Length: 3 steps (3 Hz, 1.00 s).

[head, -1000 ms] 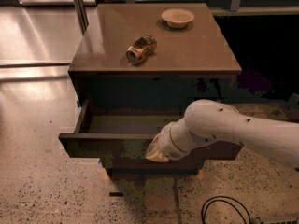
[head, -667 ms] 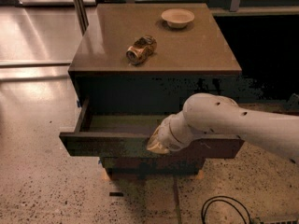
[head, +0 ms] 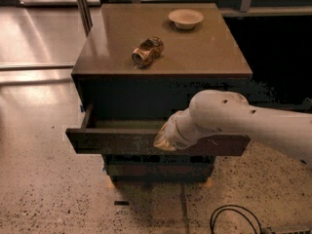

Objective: Close top drawer

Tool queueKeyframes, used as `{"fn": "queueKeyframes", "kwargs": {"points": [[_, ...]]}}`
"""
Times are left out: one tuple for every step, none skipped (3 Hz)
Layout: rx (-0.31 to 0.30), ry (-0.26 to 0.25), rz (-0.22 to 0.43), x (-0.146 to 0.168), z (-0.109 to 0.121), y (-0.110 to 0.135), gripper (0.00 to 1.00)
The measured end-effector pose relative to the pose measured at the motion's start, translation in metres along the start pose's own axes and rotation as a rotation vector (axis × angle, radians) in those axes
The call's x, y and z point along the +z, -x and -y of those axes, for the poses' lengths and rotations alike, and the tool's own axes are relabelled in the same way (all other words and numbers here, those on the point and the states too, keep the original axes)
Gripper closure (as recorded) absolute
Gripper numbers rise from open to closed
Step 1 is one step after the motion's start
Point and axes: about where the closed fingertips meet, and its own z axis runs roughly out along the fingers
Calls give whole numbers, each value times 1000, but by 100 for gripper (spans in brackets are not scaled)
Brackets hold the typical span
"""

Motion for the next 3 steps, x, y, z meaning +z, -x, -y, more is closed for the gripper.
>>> {"fn": "queueKeyframes", "kwargs": {"points": [[-13, 9, 16, 11, -4, 1, 100], [-6, -28, 24, 28, 13, -1, 100], [7, -135, 33, 31, 44, 3, 100]]}}
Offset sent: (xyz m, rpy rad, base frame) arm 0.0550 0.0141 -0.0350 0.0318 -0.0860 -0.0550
